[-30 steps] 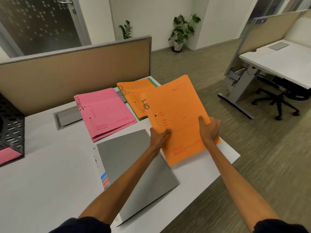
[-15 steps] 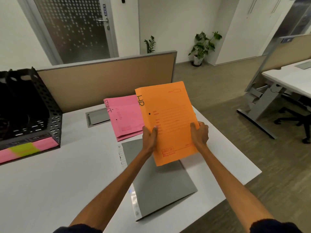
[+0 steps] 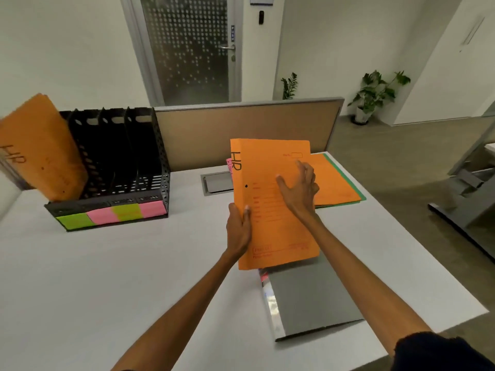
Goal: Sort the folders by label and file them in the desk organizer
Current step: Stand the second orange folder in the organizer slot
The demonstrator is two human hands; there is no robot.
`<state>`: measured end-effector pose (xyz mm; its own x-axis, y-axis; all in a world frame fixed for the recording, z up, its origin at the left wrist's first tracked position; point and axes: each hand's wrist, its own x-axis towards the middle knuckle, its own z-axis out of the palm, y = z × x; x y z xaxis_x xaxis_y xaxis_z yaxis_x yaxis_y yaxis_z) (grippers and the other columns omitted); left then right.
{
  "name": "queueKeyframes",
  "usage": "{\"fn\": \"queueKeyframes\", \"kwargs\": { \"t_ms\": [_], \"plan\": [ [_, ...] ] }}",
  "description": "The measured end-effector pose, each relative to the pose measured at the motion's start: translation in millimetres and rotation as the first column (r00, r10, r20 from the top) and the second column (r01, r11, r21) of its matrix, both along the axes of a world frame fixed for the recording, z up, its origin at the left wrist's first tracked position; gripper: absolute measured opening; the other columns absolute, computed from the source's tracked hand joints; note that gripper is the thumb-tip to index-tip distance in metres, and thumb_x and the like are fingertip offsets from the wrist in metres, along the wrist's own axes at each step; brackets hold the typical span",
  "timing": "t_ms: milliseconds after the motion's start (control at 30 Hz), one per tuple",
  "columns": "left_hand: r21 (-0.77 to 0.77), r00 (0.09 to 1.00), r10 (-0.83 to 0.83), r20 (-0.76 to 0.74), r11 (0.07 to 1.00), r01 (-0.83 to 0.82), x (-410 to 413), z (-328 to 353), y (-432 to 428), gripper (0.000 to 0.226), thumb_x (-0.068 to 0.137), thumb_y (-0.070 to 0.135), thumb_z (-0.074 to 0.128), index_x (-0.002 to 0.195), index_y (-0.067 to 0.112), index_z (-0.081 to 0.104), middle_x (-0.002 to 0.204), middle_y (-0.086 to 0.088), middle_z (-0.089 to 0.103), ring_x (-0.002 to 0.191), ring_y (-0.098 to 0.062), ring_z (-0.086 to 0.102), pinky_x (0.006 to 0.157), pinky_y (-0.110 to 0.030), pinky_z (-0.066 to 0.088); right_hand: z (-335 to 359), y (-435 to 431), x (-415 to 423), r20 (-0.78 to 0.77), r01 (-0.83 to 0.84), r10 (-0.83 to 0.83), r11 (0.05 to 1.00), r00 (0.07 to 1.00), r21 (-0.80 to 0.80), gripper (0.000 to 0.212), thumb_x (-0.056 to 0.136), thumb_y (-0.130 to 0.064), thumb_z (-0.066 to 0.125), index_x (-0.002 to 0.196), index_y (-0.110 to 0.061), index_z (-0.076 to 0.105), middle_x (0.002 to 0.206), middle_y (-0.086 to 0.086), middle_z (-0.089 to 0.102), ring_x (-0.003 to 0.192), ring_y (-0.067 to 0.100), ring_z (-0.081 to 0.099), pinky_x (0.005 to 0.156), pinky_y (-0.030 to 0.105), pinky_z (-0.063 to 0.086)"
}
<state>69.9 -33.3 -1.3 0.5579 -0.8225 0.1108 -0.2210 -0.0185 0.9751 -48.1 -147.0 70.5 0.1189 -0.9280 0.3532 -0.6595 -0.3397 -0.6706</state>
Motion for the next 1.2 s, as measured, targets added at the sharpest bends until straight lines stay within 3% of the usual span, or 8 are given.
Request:
{"fn": "queueKeyframes", "kwargs": {
  "t_ms": [167,400,533,633,767,867,1033,1200],
  "plan": [
    [-0.002,0.983,0.118,0.138,0.993,-0.119,62.4,1.6,43.1,0.023,0.103,0.041,0.030,0.100,0.019,0.039,0.095,0.004,0.059,0.080,-0.007,0.061,0.069,-0.022,0.050,48.1,33.7,101.2,-0.058,-0.274,0.269,0.953,0.961,-0.128,0.069,0.088,-0.051,0.060,0.146,-0.025,0.035,0.150,0.005,0.031,0.140,0.022,0.028,0.107,0.045,0.028],
    [-0.053,0.933,0.311,0.182,0.950,-0.306,133.7,4.3,101.1,0.026,0.102,0.045,0.029,0.096,0.021,0.039,0.088,0.006,0.056,0.074,-0.006,0.057,0.064,-0.027,0.047,90.5,94.0,223.3,-0.131,-0.523,0.506,0.832,0.852,-0.187,0.057,0.076,-0.046,0.072,0.126,-0.025,0.053,0.125,-0.001,0.048,0.119,0.017,0.045,0.096,0.042,0.042],
    [-0.076,0.892,0.403,0.204,0.915,-0.396,170.6,8.0,138.6,0.028,0.100,0.049,0.027,0.105,0.025,0.040,0.098,0.006,0.056,0.078,-0.006,0.057,0.069,-0.030,0.051,99.4,125.8,278.0,-0.083,-0.601,0.597,0.780,0.798,-0.172,0.055,0.069,-0.040,0.080,0.112,-0.017,0.055,0.112,0.000,0.049,0.106,0.015,0.046,0.085,0.034,0.047],
    [-0.060,0.876,0.416,0.244,0.908,-0.414,198.2,11.2,165.4,0.038,0.095,0.057,0.024,0.110,0.024,0.037,0.108,-0.001,0.058,0.080,-0.013,0.060,0.071,-0.036,0.055,107.7,149.5,316.7,-0.096,-0.671,0.664,0.731,0.741,-0.126,0.055,0.068,-0.042,0.081,0.106,-0.014,0.052,0.107,-0.001,0.046,0.101,0.014,0.045,0.077,0.025,0.039],
    [-0.012,0.914,0.404,0.031,0.915,-0.404,225.3,23.0,189.1,0.055,0.079,0.083,0.017,0.111,0.041,0.034,0.122,0.008,0.057,0.098,-0.021,0.064,0.082,-0.040,0.053,120.4,186.6,361.6,-0.162,-0.762,0.746,0.642,0.646,-0.083,0.052,0.070,-0.040,0.082,0.103,-0.016,0.050,0.106,-0.003,0.045,0.100,0.012,0.044,0.077,0.023,0.036],
    [0.007,0.896,0.441,-0.048,0.897,-0.441,248.9,26.3,202.8,0.074,0.072,0.091,0.014,0.121,0.039,0.035,0.131,0.006,0.055,0.107,-0.027,0.063,0.088,-0.046,0.052,131.0,212.3,385.8,-0.169,-0.808,0.791,0.583,0.588,-0.083,0.048,0.070,-0.036,0.083,0.097,-0.017,0.049,0.107,-0.001,0.049,0.101,0.014,0.045,0.077,0.023,0.037],
    [-0.108,0.807,0.488,0.331,0.870,-0.482,285.4,23.6,222.4,0.040,0.097,0.057,0.024,0.125,0.029,0.029,0.134,0.000,0.051,0.097,-0.019,0.065,0.079,-0.041,0.059,147.7,237.4,407.9,-0.164,-0.843,0.827,0.531,0.537,-0.081,0.044,0.072,-0.029,0.082,0.094,-0.015,0.046,0.099,0.002,0.053,0.092,0.014,0.048,0.067,0.018,0.038],
    [-0.192,0.771,0.516,0.373,0.856,-0.480,304.0,30.0,229.7,0.053,0.094,0.063,0.019,0.127,0.023,0.030,0.134,-0.003,0.048,0.091,-0.016,0.064,0.072,-0.035,0.059,163.5,252.2,420.1,-0.161,-0.865,0.850,0.488,0.502,-0.117,0.036,0.076,-0.026,0.079,0.092,-0.015,0.048,0.092,-0.002,0.053,0.087,0.010,0.048,0.065,0.013,0.034]
  ]
}}
